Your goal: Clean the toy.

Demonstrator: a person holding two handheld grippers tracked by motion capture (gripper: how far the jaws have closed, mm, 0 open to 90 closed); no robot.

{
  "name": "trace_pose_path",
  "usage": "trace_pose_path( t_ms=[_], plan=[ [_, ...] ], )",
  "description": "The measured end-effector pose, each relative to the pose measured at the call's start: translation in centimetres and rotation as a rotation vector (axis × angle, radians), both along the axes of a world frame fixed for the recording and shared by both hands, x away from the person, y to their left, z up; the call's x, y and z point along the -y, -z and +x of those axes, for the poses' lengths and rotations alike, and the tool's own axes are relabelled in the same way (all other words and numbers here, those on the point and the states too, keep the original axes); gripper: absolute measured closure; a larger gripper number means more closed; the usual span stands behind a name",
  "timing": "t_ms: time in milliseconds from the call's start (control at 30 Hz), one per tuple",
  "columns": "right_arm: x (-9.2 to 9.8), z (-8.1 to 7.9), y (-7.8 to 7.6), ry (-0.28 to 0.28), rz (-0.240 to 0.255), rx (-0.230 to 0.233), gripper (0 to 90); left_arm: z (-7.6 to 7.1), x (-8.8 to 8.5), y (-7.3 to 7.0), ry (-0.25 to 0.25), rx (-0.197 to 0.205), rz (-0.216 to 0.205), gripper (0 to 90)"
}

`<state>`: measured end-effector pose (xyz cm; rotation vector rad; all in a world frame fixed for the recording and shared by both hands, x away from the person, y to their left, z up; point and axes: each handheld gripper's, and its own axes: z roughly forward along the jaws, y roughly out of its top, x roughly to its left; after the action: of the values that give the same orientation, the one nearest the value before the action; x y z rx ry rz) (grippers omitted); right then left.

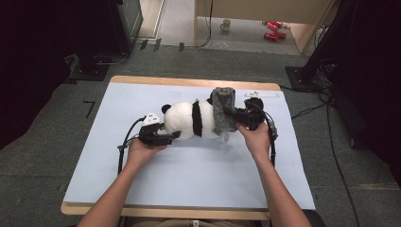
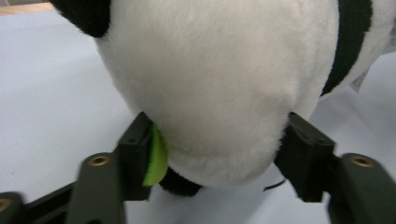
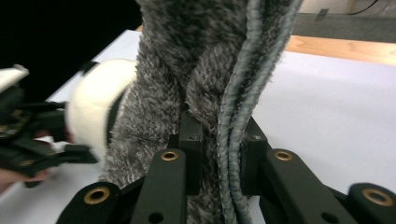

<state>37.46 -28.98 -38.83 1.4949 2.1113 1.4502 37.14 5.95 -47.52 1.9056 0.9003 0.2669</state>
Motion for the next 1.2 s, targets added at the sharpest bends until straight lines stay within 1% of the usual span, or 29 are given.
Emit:
trace_pose_path(
  t_ms=[100,133,200,233,300,333,367,400,433,467,500,533,633,700,767,800,833,867,900,933,967,1000,1067,1100,1167,1200],
  plan=[
    [-0.1,-0.7,-1.0,-0.012,0.007,0.019,78.5,0.3,-0.1,-0.1,-0.010,-0.029,-0.032,51.7],
    [-0.2,-1.0,-1.4,-0.019,0.010,0.028,78.6,0.4,-0.2,-0.1,-0.016,-0.042,-0.038,53.6],
    [-0.6,-1.6,-2.0,-0.032,0.018,0.041,78.6,0.6,-0.2,-0.4,-0.020,-0.080,-0.055,56.8],
    [-0.8,-1.8,-2.3,-0.040,0.019,0.047,78.6,0.6,-0.2,-0.7,-0.017,-0.086,-0.053,58.4],
    [-1.4,-2.3,-2.8,-0.059,0.019,0.054,78.6,0.7,-0.1,-1.1,-0.001,-0.116,-0.071,61.8],
    [-1.7,-2.5,-3.0,-0.069,0.020,0.056,78.6,0.6,-0.1,-1.3,0.004,-0.120,-0.071,62.6],
    [-2.0,-2.8,-3.2,-0.078,0.023,0.054,78.6,0.5,0.0,-1.5,0.012,-0.132,-0.087,63.2],
    [-2.3,-2.9,-3.3,-0.090,0.027,0.054,78.6,0.4,0.0,-1.7,0.014,-0.152,-0.100,63.5],
    [-2.6,-3.1,-3.4,-0.102,0.030,0.051,78.5,0.3,0.1,-1.9,0.019,-0.164,-0.109,63.9],
    [-3.0,-3.2,-3.4,-0.114,0.030,0.050,78.5,0.1,0.1,-2.1,0.024,-0.190,-0.122,64.2],
    [-3.5,-3.4,-3.4,-0.127,0.026,0.049,78.5,0.0,0.2,-2.4,0.033,-0.216,-0.132,64.4],
    [-4.0,-3.5,-3.5,-0.141,0.021,0.044,78.5,-0.3,0.2,-2.7,0.047,-0.233,-0.142,64.4],
    [-5.6,-3.8,-3.4,-0.188,0.004,0.036,78.5,-1.2,0.5,-3.2,0.075,-0.265,-0.155,64.4],
    [-6.8,-4.0,-3.2,-0.220,-0.008,0.026,78.5,-1.9,0.8,-3.2,0.076,-0.270,-0.140,64.1],
    [-8.0,-4.2,-2.8,-0.250,-0.019,0.016,78.4,-2.5,1.0,-3.1,0.060,-0.278,-0.148,63.5],
    [-8.6,-4.3,-2.5,-0.265,-0.029,0.013,78.2,-2.7,1.1,-2.9,0.058,-0.272,-0.148,62.9],
    [-9.2,-4.3,-2.1,-0.274,-0.040,0.009,78.0,-2.9,1.2,-2.8,0.053,-0.253,-0.134,62.3],
    [-9.7,-4.3,-1.6,-0.280,-0.052,0.001,77.8,-3.1,1.4,-2.7,0.048,-0.233,-0.112,61.8],
    [-10.1,-4.1,-1.0,-0.281,-0.065,-0.012,77.6,-3.4,1.7,-2.6,0.051,-0.211,-0.077,61.1],
    [-10.4,-3.9,-0.3,-0.275,-0.082,-0.027,76.9,-3.6,2.1,-2.5,0.041,-0.197,-0.035,60.5],
    [-10.6,-3.7,0.4,-0.275,-0.092,-0.031,77.0,-3.7,2.4,-2.4,0.032,-0.190,0.011,60.1],
    [-10.7,-3.6,1.0,-0.282,-0.101,-0.021,77.2,-3.7,2.6,-2.1,0.027,-0.185,0.029,59.8],
    [-10.9,-3.5,1.7,-0.293,-0.144,0.021,77.6,-3.5,2.4,-1.7,0.019,-0.186,0.017,59.7],
    [-11.0,-3.3,1.9,-0.292,-0.154,0.035,77.6,-3.3,2.4,-1.6,0.017,-0.189,0.007,59.6],
    [-11.0,-3.2,1.8,-0.287,-0.155,0.021,77.6,-3.3,2.3,-1.5,0.018,-0.177,0.012,59.5],
    [-10.9,-3.1,1.8,-0.289,-0.161,0.023,77.7,-3.4,2.4,-1.4,0.019,-0.168,0.018,59.3]
  ],
)
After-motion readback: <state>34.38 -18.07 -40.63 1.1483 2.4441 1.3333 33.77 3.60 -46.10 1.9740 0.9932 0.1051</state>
